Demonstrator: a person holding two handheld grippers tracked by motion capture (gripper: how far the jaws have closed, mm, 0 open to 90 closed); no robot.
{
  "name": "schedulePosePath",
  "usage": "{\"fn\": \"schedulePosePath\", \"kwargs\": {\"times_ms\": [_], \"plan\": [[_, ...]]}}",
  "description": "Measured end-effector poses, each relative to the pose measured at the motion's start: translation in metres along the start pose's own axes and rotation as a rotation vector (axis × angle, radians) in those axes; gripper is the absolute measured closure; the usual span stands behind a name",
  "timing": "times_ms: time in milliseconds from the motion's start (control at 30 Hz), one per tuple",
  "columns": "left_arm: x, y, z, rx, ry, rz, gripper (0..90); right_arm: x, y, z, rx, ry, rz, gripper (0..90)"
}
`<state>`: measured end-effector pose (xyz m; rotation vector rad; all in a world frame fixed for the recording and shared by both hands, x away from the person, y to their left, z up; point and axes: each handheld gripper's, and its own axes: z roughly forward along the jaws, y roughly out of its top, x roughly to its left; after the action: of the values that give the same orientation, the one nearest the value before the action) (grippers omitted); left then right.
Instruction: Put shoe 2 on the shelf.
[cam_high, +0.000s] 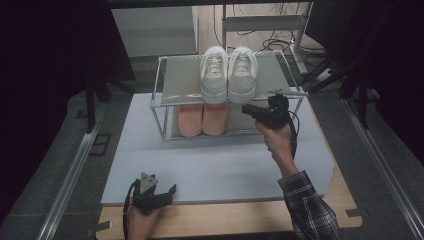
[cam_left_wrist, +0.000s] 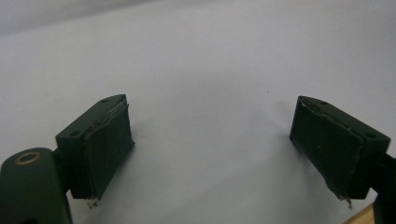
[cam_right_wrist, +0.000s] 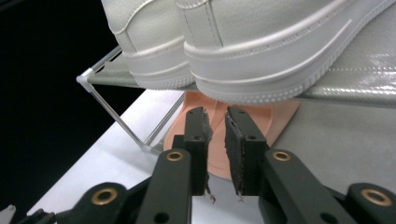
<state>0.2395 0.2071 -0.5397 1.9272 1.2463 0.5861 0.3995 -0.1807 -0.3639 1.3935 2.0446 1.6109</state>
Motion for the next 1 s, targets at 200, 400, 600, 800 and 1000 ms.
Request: {"fn": "schedulePosePath", "kwargs": {"times_ms": [200, 400, 600, 800, 1000], "plan": [[0.0, 0.0, 0.0, 0.0, 0.0, 0.0, 12.6, -0.002, -0.004, -0.007, 0.005, -0.013, -0.029, 67.7], [0.0, 0.0, 0.0, 0.0, 0.0, 0.0, 12.6, -0.004, -0.01, -0.013, 0.009, -0.03, -0.063, 55.9], [0.0, 0.0, 0.0, 0.0, 0.0, 0.0, 12.6, -0.007, -0.016, -0.02, 0.008, -0.042, -0.087, 48.8], [0.0, 0.0, 0.0, 0.0, 0.0, 0.0, 12.6, -0.007, -0.023, -0.025, 0.019, -0.038, -0.114, 42.0], [0.0, 0.0, 0.0, 0.0, 0.0, 0.0, 12.7, -0.007, -0.03, -0.029, 0.032, -0.034, -0.139, 35.7]]}}
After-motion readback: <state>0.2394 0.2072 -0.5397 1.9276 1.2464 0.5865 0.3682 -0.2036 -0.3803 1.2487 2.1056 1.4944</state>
